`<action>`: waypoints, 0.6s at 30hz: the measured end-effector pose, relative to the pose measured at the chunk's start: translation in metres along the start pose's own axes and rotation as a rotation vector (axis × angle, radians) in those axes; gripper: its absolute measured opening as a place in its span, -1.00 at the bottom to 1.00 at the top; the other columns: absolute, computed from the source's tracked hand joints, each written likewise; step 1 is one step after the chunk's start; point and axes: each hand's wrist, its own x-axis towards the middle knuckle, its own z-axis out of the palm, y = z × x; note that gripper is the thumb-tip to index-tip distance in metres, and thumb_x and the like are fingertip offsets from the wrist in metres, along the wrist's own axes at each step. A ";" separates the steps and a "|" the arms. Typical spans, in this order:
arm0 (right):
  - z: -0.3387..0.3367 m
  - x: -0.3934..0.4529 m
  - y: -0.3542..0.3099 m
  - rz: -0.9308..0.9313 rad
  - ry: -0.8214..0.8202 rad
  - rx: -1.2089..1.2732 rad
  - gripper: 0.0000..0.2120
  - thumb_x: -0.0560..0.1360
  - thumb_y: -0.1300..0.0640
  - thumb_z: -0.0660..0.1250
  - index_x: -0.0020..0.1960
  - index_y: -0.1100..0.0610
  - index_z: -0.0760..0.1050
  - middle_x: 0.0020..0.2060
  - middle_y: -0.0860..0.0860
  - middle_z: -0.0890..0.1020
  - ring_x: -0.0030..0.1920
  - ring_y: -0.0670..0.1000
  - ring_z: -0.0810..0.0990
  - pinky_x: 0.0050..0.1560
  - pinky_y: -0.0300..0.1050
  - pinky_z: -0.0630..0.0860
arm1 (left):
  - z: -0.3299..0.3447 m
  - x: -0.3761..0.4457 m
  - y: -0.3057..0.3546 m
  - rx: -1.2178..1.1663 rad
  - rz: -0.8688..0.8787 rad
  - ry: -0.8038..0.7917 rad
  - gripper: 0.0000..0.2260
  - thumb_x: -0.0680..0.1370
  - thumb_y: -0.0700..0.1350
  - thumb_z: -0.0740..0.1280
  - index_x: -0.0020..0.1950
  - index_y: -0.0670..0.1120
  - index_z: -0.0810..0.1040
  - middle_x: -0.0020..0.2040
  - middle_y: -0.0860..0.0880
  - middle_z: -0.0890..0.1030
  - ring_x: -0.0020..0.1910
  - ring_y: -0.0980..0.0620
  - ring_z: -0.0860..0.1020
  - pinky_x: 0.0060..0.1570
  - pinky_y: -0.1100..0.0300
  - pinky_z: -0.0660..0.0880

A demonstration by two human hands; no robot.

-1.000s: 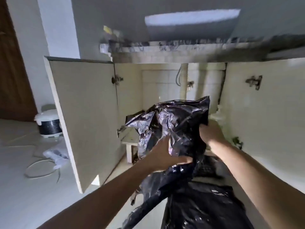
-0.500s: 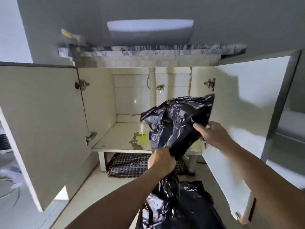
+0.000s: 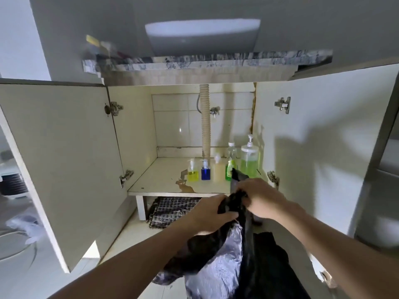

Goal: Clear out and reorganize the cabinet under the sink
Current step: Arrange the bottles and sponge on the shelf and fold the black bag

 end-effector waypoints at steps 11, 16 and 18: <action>-0.027 0.006 0.029 0.494 0.412 0.753 -0.81 0.43 0.26 0.21 -0.36 0.16 0.44 -0.44 0.05 0.47 -0.37 0.06 0.38 -0.33 -0.12 0.29 | -0.018 -0.022 -0.024 -0.428 -0.185 -0.230 -0.76 0.59 -0.38 0.14 -0.22 -0.19 0.49 -0.22 -0.14 0.55 -0.11 -0.01 0.46 0.24 0.24 0.44; -0.023 0.004 0.050 0.652 0.456 0.998 -0.86 0.37 0.15 0.24 -0.22 0.21 0.52 -0.23 0.14 0.58 -0.18 0.12 0.51 -0.15 -0.03 0.43 | -0.009 -0.018 -0.018 -0.550 -0.150 -0.706 -0.50 0.42 -0.37 0.34 0.22 0.11 0.45 0.26 0.02 0.51 0.24 -0.02 0.44 0.43 -0.20 0.20; -0.027 -0.002 0.053 0.661 0.456 1.017 -0.82 0.48 0.23 0.24 -0.29 0.20 0.46 -0.18 0.20 0.55 -0.13 0.12 0.49 -0.10 -0.02 0.39 | -0.010 -0.012 -0.018 -0.740 -0.099 -0.783 -0.40 0.36 -0.12 0.49 0.34 0.14 0.38 0.38 0.02 0.43 0.33 -0.06 0.39 0.42 -0.24 0.16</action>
